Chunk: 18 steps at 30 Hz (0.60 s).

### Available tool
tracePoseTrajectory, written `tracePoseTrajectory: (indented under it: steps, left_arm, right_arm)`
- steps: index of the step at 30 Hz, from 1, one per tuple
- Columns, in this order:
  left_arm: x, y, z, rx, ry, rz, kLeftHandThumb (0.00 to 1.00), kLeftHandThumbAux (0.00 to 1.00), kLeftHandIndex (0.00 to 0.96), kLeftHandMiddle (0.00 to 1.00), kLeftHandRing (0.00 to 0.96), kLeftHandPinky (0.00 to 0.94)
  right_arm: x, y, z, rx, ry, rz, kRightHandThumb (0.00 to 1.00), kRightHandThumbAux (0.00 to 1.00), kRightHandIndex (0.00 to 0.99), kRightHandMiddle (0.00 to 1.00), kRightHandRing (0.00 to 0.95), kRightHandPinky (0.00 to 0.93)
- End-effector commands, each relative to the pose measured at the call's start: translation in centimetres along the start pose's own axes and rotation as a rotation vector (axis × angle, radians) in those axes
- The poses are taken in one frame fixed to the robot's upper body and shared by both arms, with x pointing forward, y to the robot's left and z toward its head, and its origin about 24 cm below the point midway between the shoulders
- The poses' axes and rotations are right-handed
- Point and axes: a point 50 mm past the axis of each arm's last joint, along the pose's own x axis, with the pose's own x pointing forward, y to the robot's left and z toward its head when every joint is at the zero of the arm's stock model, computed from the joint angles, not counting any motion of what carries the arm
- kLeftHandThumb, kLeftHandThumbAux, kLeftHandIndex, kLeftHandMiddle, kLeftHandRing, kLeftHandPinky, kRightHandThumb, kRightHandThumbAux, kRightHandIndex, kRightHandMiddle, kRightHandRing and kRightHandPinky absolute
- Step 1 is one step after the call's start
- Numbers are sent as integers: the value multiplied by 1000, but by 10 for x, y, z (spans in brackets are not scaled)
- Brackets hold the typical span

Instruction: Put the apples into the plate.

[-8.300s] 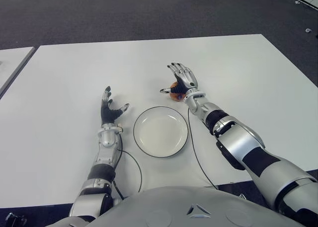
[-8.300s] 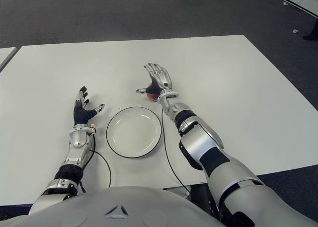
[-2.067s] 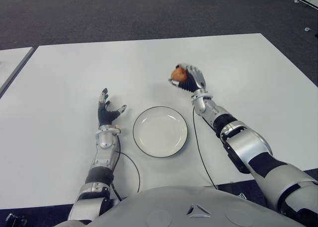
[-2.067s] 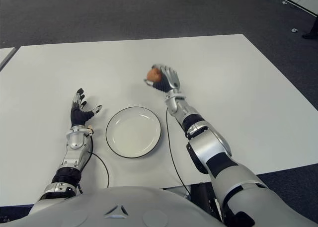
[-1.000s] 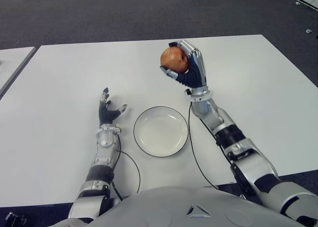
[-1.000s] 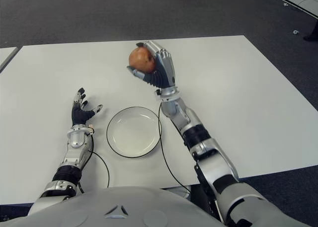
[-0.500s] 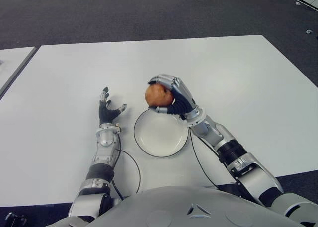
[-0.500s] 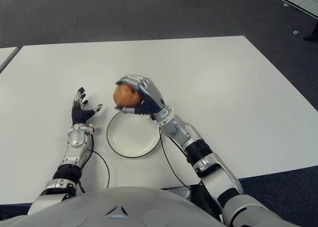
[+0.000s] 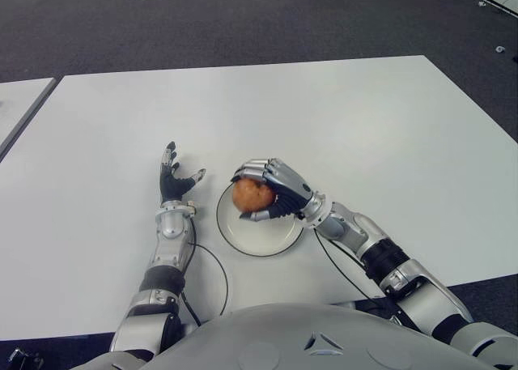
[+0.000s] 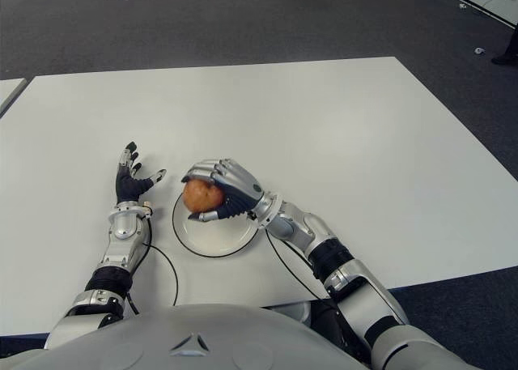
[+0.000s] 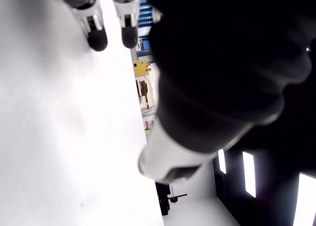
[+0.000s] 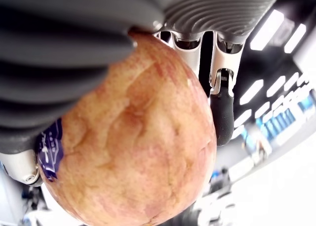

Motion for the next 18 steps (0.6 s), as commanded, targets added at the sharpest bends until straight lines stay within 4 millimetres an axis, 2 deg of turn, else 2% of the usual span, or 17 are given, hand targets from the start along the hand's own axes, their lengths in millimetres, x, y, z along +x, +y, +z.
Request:
tracePoseTrajectory:
  steps: [1, 18]
  left_arm:
    - [-7, 2, -16, 13, 88, -12, 127, 572, 0, 0, 0, 5]
    - [-7, 3, -16, 9, 82, -11, 125, 577, 0, 0, 0, 4]
  right_arm:
    - [-2, 5, 0, 5, -8, 55, 854, 678, 398, 539, 839, 827]
    - [-6, 14, -2, 23, 12, 130, 856, 678, 398, 536, 845, 824]
